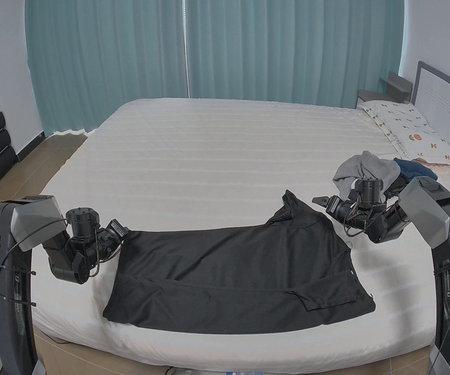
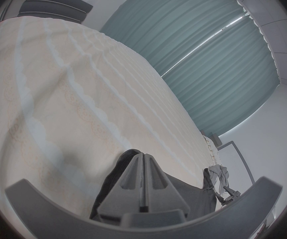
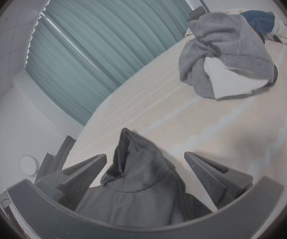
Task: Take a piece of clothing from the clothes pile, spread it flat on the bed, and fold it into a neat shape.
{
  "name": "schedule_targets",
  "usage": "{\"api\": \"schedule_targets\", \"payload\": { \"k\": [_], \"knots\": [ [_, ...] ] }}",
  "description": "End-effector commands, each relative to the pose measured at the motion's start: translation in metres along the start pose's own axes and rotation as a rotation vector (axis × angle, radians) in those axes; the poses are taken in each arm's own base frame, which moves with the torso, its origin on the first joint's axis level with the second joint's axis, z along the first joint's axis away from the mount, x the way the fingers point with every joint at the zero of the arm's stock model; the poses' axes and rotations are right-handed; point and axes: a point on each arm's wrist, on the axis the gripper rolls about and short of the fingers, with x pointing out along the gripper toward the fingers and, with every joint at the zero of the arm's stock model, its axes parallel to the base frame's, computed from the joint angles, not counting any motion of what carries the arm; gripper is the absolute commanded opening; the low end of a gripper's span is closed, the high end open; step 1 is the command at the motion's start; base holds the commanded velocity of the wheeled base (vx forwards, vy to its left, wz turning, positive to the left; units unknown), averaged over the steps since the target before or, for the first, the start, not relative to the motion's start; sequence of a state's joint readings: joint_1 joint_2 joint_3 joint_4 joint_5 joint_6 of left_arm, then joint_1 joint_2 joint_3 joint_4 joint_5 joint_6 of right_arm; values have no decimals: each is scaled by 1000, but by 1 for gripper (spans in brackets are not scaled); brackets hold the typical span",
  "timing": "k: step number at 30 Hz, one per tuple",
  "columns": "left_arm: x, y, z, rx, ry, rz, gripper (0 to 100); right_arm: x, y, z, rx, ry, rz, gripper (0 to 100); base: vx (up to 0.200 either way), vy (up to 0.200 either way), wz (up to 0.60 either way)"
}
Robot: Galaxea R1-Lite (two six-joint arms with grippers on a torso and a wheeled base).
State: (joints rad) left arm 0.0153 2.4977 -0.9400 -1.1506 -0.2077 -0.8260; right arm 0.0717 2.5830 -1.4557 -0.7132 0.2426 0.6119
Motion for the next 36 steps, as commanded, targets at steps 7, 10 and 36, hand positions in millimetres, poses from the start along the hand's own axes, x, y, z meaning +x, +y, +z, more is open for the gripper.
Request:
{"api": "schedule_targets", "payload": {
  "k": [7, 10, 36],
  "knots": [
    [0, 0, 0, 0, 1, 0, 0, 18, -12, -13, 3, 21, -20, 0, 0, 0, 0],
    [0, 1, 0, 0, 0, 1, 0, 17, -13, -12, 8, 18, -22, 0, 0, 0, 0],
    [-14, -15, 27, 13, -105, -66, 0, -55, -35, -7, 228, -209, 177, 0, 0, 0, 0]
  ]
}}
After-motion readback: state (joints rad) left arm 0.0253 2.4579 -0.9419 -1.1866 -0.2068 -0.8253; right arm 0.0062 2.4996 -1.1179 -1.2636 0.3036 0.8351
